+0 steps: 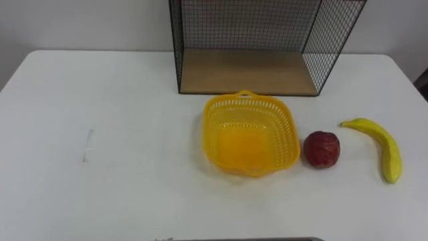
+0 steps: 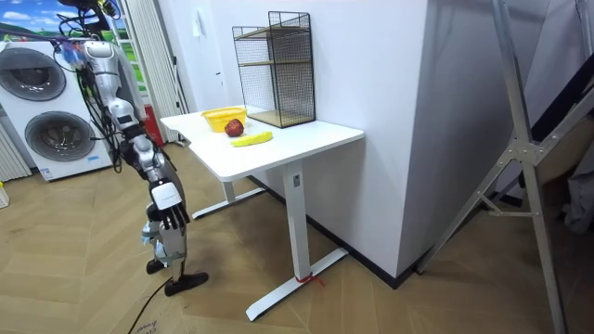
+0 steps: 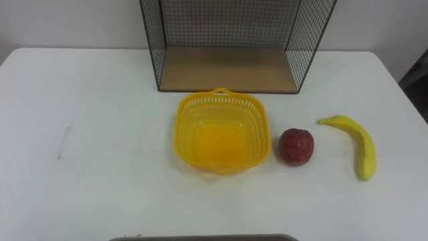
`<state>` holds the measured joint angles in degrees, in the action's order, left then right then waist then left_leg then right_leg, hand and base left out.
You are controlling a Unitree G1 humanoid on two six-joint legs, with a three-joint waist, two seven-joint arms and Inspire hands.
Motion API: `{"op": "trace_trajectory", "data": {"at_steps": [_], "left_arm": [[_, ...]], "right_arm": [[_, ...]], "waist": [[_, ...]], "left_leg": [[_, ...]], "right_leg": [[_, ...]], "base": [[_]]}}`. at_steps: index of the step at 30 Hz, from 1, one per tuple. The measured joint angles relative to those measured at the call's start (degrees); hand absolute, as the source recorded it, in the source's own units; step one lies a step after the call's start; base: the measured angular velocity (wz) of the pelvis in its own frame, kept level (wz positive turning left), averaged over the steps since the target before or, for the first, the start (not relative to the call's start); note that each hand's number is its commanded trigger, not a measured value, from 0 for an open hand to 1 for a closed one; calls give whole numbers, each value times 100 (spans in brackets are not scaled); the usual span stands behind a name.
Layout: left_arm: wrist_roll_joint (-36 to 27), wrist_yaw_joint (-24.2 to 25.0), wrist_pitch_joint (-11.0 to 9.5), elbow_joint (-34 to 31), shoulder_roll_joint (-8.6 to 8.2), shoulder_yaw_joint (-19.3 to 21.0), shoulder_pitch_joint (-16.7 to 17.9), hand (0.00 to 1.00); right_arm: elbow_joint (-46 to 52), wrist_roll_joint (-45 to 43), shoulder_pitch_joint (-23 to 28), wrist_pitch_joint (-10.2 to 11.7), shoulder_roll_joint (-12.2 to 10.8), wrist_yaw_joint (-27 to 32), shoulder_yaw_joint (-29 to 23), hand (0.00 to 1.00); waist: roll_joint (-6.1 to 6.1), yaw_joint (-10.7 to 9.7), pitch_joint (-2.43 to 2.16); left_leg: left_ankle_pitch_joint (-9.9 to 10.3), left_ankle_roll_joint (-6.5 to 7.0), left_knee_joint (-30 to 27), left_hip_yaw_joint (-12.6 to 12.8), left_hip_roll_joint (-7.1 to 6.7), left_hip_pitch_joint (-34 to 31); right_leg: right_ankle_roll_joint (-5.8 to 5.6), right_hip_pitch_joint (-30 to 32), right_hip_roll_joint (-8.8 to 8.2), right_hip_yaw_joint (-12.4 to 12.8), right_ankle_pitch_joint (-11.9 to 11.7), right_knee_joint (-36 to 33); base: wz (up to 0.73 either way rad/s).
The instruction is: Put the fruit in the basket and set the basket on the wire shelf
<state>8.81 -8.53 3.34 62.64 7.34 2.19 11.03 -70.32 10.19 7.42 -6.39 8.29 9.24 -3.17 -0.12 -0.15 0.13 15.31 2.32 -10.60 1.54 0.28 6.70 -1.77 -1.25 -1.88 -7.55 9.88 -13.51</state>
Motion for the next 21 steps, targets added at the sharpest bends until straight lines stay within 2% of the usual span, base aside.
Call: {"op": "trace_trajectory", "data": {"at_steps": [2, 3, 5, 11, 12, 14, 15, 16, 21], "left_arm": [[35, -107, -8, 36, 9, 47, 44, 0], [37, -116, -16, 38, 8, 97, 64, 0], [216, -154, -71, 19, 14, 251, 200, 0], [466, -233, -102, -1, 33, 625, 310, 0], [482, -232, -101, -10, 34, 642, 348, 0], [538, -205, -100, -145, 55, 713, 408, 0], [557, -200, -99, -144, 67, 745, 427, 0], [623, -197, -97, -139, 79, 869, 446, 0], [695, -194, -98, -238, 245, 1015, 488, 0]], "right_arm": [[78, 1202, 70, 193, -8, 64, -195, 0], [69, 1464, 75, 233, -9, 64, -255, 0], [25, 2669, 107, 347, -7, 61, -628, 0], [113, 5169, 236, 399, -22, 414, -1846, 0], [134, 5357, 233, 405, -21, 483, -1985, 0], [318, 5973, 222, 460, -21, 781, -2673, 0], [405, 6042, 222, 488, -21, 885, -2852, 0], [610, 6127, 225, 583, -20, 1089, -3097, 0], [1828, 5869, 208, 835, 48, 2300, -3845, 0]], "waist": [[2, -11, 1], [-1, -25, 5], [-4, -163, 25], [22, -453, 20], [1, -481, 8], [-16, -656, -3], [-23, -694, -4], [-33, -750, -4], [-116, -874, -16]], "left_leg": [[0, -1, -3, -5, 4, 12], [1, -2, -2, -6, 5, 22], [12, -17, 13, -12, 16, 103], [13, -21, 9, 1, 19, 113], [13, -21, 10, 8, 19, 114], [14, -21, 6, 7, 17, 117], [14, -21, 5, 7, 17, 118], [14, -21, 5, 8, 16, 118], [14, -21, 2, 75, 2, 102]], "right_leg": [[0, -18, 1, 3, 0, 4], [0, -33, 2, 3, 0, 14], [4, -152, 14, -9, -3, 83], [8, -153, 29, 38, -5, 71], [8, -151, 30, 42, -5, 71], [8, -152, 30, 48, -5, 71], [8, -152, 30, 52, -5, 68], [8, -146, 31, 61, -5, 59], [5, -46, 30, 159, 11, -43]], "base": [[2], [5], [6], [-1], [-4], [0], [0], [-6], [-9]]}}
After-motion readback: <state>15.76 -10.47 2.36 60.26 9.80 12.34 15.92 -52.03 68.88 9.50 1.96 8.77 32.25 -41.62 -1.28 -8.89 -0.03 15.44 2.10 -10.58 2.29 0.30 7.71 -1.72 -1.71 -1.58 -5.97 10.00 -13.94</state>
